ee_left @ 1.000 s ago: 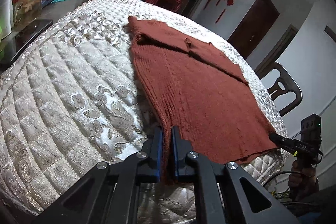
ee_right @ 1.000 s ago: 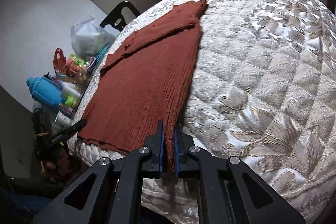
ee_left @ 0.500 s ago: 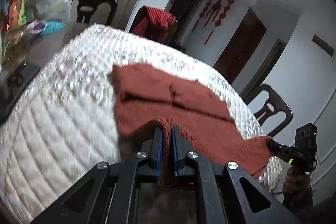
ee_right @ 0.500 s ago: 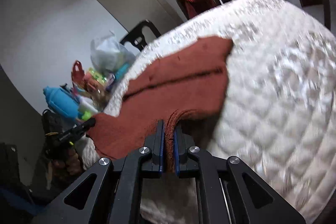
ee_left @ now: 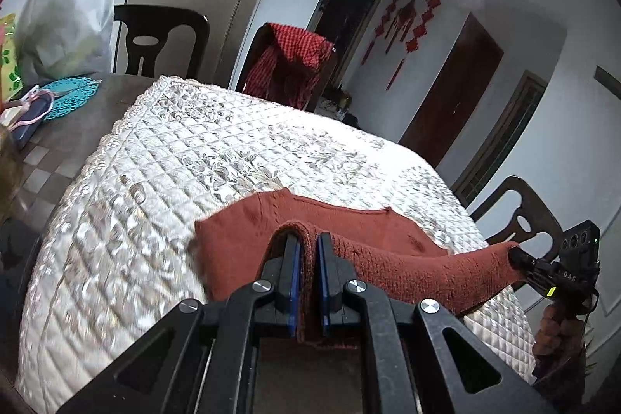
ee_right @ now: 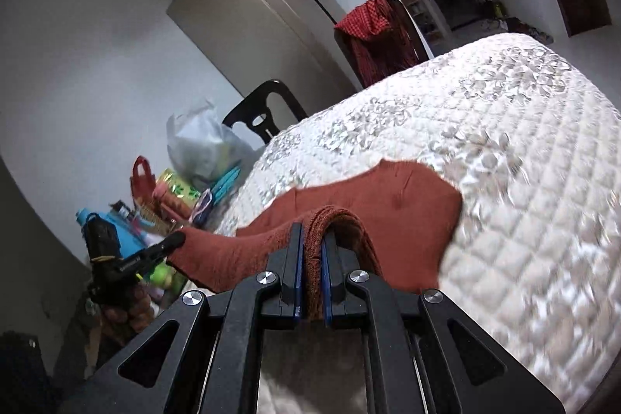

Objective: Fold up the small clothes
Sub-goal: 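Lift the held hem with both tools and fold it over toward the collar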

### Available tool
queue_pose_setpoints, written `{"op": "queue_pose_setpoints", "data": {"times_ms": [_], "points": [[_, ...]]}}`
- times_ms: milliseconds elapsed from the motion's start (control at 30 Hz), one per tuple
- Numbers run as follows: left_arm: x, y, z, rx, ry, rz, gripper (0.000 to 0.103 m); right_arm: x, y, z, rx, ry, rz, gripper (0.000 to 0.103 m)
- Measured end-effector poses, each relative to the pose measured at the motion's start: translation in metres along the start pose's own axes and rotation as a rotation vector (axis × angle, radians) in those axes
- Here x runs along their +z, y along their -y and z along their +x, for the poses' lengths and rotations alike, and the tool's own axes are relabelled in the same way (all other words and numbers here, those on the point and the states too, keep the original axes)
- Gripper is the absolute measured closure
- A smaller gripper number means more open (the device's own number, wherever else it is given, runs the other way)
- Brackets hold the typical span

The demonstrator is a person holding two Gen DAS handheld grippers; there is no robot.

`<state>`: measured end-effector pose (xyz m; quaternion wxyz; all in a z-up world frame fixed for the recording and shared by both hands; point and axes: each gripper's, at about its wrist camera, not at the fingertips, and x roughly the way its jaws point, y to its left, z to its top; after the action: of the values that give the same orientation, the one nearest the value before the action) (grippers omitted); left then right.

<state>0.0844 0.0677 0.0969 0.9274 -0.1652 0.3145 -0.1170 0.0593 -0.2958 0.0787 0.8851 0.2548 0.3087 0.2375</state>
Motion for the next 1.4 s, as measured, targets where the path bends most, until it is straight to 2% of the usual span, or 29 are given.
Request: {"op": "queue_pose_setpoints", "data": {"times_ms": [267,500,733,933,1033,1067,1133,1200,1400], "points": [[0.0,-0.033,0.067,0.048,-0.14,-0.102,0.093,0.015,0.041,0.056,-0.05,-0.103,0.089,0.096],[0.017,-0.034,0.083,0.037,-0.146,-0.115,0.093,0.038,0.046,0.067,-0.048,-0.098,0.1,0.095],[0.015,-0.058,0.115,0.061,-0.221,-0.202,0.093,0.042,0.077,0.099,-0.097,-0.159,0.185,0.095],[0.023,-0.062,0.123,0.046,-0.227,-0.249,0.092,0.052,0.083,0.11,-0.086,-0.173,0.215,0.093],[0.029,-0.068,0.128,0.028,-0.223,-0.304,0.087,0.058,0.092,0.116,-0.076,-0.172,0.263,0.089],[0.031,-0.069,0.127,0.029,-0.211,-0.308,0.084,0.061,0.094,0.116,-0.08,-0.161,0.273,0.086],[0.035,-0.069,0.121,0.048,-0.169,-0.301,0.066,0.065,0.095,0.111,-0.082,-0.136,0.275,0.081],[0.037,-0.071,0.113,0.062,-0.135,-0.307,0.064,0.067,0.095,0.106,-0.077,-0.118,0.27,0.077],[0.032,-0.056,0.09,0.118,-0.09,-0.196,0.064,0.063,0.077,0.088,-0.12,-0.096,0.162,0.077]]}}
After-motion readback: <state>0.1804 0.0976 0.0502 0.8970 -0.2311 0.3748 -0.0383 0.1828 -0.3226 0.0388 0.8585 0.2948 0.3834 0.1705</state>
